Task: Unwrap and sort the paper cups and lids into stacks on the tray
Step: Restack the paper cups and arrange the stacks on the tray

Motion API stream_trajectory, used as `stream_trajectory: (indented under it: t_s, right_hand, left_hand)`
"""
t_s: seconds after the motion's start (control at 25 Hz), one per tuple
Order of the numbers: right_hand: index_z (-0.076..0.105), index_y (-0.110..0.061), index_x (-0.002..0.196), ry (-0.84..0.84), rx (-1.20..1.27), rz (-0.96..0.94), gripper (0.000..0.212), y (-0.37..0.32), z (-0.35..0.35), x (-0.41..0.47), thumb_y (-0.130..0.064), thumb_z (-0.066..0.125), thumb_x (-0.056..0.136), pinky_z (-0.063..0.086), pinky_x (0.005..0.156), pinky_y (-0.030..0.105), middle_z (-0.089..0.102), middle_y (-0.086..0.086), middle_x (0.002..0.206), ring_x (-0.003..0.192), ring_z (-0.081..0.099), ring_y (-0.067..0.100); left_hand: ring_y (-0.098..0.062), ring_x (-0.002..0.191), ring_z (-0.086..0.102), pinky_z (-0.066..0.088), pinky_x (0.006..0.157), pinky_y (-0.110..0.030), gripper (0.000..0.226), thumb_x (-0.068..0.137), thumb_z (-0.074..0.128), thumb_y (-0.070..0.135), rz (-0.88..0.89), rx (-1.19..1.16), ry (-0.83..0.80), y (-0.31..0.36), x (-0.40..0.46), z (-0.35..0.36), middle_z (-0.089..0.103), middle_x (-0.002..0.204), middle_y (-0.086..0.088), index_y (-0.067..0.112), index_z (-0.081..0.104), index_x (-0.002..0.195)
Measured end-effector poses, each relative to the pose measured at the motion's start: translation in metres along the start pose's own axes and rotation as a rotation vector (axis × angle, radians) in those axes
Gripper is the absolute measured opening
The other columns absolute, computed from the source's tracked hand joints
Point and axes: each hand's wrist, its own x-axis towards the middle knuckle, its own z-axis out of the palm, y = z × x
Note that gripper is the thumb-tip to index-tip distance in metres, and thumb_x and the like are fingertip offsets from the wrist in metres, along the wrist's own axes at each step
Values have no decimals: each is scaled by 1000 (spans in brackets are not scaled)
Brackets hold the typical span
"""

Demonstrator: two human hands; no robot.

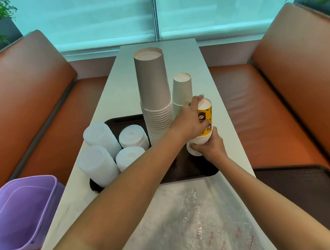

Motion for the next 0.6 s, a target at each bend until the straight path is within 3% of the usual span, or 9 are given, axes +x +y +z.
stream_trajectory:
  t_s: [0.6]
  right_hand:
    - [38, -14, 133, -5, -25, 18, 81, 5, -14, -60, -18, 85, 67, 46, 85, 32, 57, 8, 125, 113, 55, 27]
  left_hand:
    - [-30, 124, 47, 47, 94, -39, 75, 87, 65, 25, 4, -4, -12, 15, -55, 12, 37, 142, -10, 27, 20, 146]
